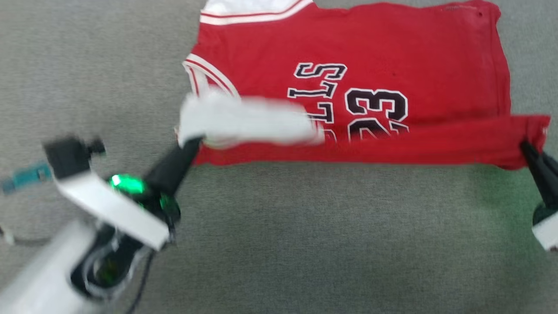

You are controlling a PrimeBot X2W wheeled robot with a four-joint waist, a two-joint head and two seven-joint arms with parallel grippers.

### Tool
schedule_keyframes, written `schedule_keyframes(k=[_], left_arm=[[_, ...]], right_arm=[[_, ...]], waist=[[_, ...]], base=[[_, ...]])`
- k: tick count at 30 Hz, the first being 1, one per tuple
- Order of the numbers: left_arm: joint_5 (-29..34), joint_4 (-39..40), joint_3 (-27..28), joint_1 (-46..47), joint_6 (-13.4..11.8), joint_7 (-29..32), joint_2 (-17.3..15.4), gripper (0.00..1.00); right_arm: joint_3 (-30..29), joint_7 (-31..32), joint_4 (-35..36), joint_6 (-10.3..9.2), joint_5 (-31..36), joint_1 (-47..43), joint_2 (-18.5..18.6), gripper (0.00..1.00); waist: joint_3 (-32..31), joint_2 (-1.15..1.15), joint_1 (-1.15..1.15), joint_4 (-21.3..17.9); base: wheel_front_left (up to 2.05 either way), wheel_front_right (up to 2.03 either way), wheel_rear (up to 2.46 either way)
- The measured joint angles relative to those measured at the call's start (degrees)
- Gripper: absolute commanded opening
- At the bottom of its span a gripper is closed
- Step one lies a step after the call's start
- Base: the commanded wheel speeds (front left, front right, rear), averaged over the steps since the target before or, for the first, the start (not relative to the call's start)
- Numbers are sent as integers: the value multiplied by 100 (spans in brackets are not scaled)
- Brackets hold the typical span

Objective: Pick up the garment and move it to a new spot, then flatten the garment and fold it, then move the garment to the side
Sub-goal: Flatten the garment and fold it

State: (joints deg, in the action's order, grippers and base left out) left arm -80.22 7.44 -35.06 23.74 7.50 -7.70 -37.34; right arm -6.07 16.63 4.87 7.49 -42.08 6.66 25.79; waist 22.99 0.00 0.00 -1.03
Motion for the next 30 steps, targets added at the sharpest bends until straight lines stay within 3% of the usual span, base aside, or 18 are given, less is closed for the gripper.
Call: schedule_keyframes(k=[7,13,23,25,26,27,28,29,30], left_arm=[[-250,-1149,-58,1239,0,512,97,0],[-263,-1987,-186,1707,0,610,200,0],[-62,-2565,-582,2135,8,457,311,0],[-34,-2606,-683,2201,8,404,312,35],[-1,-2631,-737,2225,9,370,301,55],[-1,-2631,-737,2225,9,370,301,90],[47,-2653,-790,2240,9,342,291,100],[93,-2658,-850,2263,9,328,268,100],[142,-2647,-913,2293,8,312,220,100]], right_arm=[[348,103,-660,0,56,816,-65,0],[658,33,-1115,0,88,1396,-47,0],[951,-283,-1680,3,174,1773,31,0],[985,-332,-1762,5,174,1789,58,0],[1000,-350,-1794,8,174,1793,64,5],[1000,-350,-1794,8,174,1793,64,25],[1006,-409,-1813,8,186,1793,71,49],[1011,-461,-1834,8,202,1791,70,100],[1011,-481,-1849,8,216,1777,68,100]], waist=[[347,0,0,-178],[637,0,0,-309],[875,0,0,-276],[854,0,0,-258],[832,0,0,-247],[832,0,0,-247],[803,0,0,-240],[767,0,0,-233],[728,0,0,-228]], base=[[0,0,0],[0,0,0],[0,0,0],[0,0,0],[0,0,0],[0,0,0],[0,0,0],[0,0,0],[0,0,0]])
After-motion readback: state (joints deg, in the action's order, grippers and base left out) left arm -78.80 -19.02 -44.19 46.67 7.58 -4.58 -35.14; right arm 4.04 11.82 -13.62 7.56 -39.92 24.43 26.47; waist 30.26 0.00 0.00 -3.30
